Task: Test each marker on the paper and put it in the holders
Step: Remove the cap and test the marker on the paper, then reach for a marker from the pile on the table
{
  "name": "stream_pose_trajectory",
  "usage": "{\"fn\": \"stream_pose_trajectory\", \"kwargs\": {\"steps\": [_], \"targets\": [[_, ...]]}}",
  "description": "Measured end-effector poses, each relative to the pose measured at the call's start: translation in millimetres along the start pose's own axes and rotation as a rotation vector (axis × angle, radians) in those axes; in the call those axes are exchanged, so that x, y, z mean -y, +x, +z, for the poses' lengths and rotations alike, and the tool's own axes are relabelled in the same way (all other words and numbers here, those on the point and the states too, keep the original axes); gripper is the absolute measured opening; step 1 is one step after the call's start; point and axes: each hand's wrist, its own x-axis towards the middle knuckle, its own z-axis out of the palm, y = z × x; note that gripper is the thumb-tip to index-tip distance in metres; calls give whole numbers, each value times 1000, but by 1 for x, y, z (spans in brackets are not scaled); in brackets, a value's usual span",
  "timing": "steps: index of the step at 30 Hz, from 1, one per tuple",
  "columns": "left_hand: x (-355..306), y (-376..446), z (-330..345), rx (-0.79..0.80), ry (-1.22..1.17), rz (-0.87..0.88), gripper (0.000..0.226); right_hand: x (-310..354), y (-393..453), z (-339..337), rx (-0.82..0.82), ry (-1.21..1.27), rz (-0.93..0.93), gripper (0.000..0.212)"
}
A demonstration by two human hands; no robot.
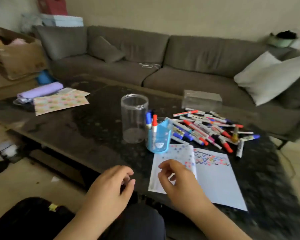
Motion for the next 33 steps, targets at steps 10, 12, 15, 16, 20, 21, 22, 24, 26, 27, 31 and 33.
{"fn": "stream_pose_trajectory", "kwargs": {"steps": [10,12,15,16,20,21,22,24,26,27,31,33], "targets": [[-93,72,85,164,-15,269,21,-97,-27,-86,-242,-62,286,13],[-103,80,100,188,-16,284,23,-111,-29,-98,-272,-88,326,13],[-109,91,127,191,-35,278,23,-136,-27,-109,-297,-114,415,10],[-110,95,136,194,-47,280,24,-146,-26,-112,-308,-123,440,8],[-109,110,180,197,-45,320,28,-179,-12,-118,-342,-164,534,10],[-109,113,188,203,-28,310,27,-186,-6,-119,-344,-180,550,14],[-109,115,196,211,-13,294,24,-193,0,-120,-344,-204,561,19],[-106,117,210,208,-4,283,19,-205,15,-122,-365,-241,583,27],[-100,117,221,151,-33,300,19,-214,31,-125,-420,-238,621,31],[-96,117,224,117,-51,316,15,-218,41,-127,-447,-231,655,32],[-92,116,224,81,-69,361,18,-237,77,-133,-487,-265,800,38],[-94,116,222,122,-67,331,13,-243,87,-134,-459,-299,850,40]]}}
